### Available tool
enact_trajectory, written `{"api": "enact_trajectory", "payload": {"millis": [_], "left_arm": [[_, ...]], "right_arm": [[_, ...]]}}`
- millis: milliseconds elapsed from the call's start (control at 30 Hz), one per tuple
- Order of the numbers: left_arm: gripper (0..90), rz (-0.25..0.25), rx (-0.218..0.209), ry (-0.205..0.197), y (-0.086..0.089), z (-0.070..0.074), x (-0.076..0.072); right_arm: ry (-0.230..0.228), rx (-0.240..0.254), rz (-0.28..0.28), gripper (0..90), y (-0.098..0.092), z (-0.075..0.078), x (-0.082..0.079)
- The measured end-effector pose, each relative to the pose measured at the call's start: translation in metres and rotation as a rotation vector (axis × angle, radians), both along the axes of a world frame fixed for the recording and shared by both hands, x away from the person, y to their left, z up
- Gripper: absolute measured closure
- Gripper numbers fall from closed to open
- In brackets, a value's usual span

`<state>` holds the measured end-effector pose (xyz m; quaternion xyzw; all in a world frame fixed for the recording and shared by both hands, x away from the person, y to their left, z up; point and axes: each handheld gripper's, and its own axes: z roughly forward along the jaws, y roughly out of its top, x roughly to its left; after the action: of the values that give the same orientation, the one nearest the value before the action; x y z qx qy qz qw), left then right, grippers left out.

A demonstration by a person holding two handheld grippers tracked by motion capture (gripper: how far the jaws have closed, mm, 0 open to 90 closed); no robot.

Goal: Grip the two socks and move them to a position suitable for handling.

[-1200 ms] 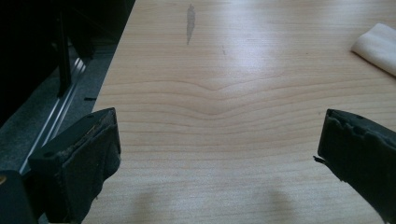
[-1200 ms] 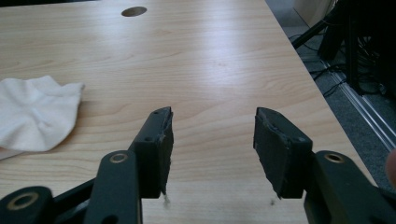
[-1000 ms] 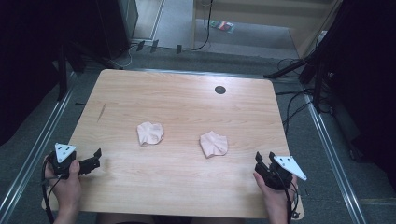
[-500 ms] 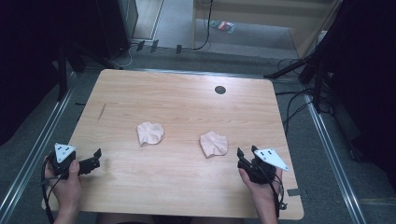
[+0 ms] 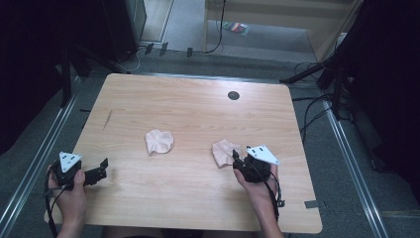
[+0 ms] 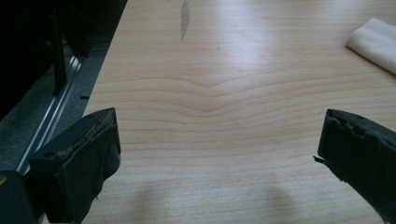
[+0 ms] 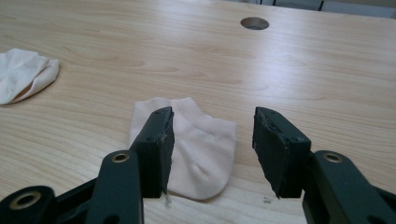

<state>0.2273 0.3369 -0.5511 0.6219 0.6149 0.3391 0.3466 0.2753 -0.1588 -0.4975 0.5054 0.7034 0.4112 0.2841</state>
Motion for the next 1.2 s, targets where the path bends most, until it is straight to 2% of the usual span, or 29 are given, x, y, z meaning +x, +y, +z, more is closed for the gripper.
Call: {"api": "enact_trajectory", "payload": {"millis": [167,300,467,733,800,933,967,1133,1167,1200], "left_arm": [[0.0,-0.002,-0.003,0.001,0.000,0.000,0.000],[0.0,-0.005,-0.004,0.003,0.000,0.000,0.000],[0.0,-0.008,-0.001,0.004,0.000,0.000,0.001],[0.0,-0.011,0.004,0.008,0.000,0.000,0.001],[0.0,-0.011,0.004,0.008,0.000,0.000,0.001],[0.0,-0.013,0.006,0.008,0.000,0.000,0.001],[0.0,-0.011,0.004,0.007,0.000,0.000,0.001],[0.0,-0.005,-0.005,0.001,0.000,0.000,0.000],[0.0,-0.005,-0.005,0.001,0.000,0.000,0.000],[0.0,-0.005,-0.010,0.001,0.002,0.000,0.000]], "right_arm": [[0.039,-0.024,0.012,51.3,0.007,-0.010,0.011],[0.084,-0.016,0.034,52.0,0.011,-0.017,0.019],[0.113,-0.044,0.056,50.4,0.018,-0.025,0.026],[0.169,-0.065,0.033,48.5,0.019,-0.038,0.035],[0.179,-0.056,0.029,49.2,0.019,-0.040,0.036],[0.186,-0.077,0.038,50.3,0.022,-0.044,0.036],[0.189,-0.099,0.041,51.5,0.024,-0.046,0.036],[0.198,-0.080,0.041,62.7,0.023,-0.047,0.037],[0.198,-0.080,0.041,62.7,0.023,-0.047,0.037],[0.193,-0.080,0.048,71.5,0.023,-0.047,0.036]]}}
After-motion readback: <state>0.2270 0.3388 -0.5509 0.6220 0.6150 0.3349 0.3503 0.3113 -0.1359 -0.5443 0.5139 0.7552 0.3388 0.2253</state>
